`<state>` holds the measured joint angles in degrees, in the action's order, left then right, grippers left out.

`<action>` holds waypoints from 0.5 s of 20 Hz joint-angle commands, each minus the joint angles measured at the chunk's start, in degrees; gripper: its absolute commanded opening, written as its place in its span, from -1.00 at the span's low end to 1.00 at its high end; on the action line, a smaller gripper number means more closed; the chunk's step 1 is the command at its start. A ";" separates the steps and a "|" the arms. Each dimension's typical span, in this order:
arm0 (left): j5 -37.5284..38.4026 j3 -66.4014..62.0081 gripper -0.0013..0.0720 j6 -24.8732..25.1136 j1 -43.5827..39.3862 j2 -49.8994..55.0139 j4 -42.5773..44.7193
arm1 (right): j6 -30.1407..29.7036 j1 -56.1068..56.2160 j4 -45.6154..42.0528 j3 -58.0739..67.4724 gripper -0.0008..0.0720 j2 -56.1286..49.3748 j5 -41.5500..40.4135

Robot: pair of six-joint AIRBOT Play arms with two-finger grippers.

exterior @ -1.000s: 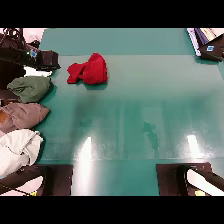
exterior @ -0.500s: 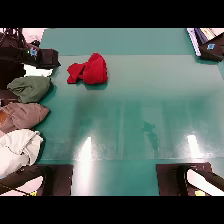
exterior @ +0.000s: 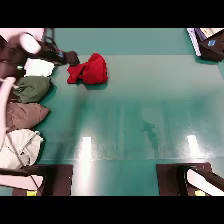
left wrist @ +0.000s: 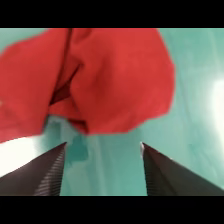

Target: Fold the shirts.

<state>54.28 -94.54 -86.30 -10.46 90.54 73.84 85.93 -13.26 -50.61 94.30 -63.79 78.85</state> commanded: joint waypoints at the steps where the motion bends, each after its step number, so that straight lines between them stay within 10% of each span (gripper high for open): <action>1: -5.68 -0.04 0.54 3.48 0.15 9.97 -5.97 | 0.02 0.02 0.00 -0.02 -0.93 0.07 1.29; 9: -7.74 -0.09 0.53 4.24 0.15 15.76 -7.93 | 0.02 0.04 -0.02 -0.02 -0.93 0.07 1.11; 10: -7.93 -0.11 0.26 4.24 0.15 15.76 -8.07 | 0.02 0.04 0.00 -0.02 -0.93 0.07 1.11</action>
<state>47.35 -94.61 -82.39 -10.33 105.19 66.50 85.93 -13.26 -50.63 94.30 -63.77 80.01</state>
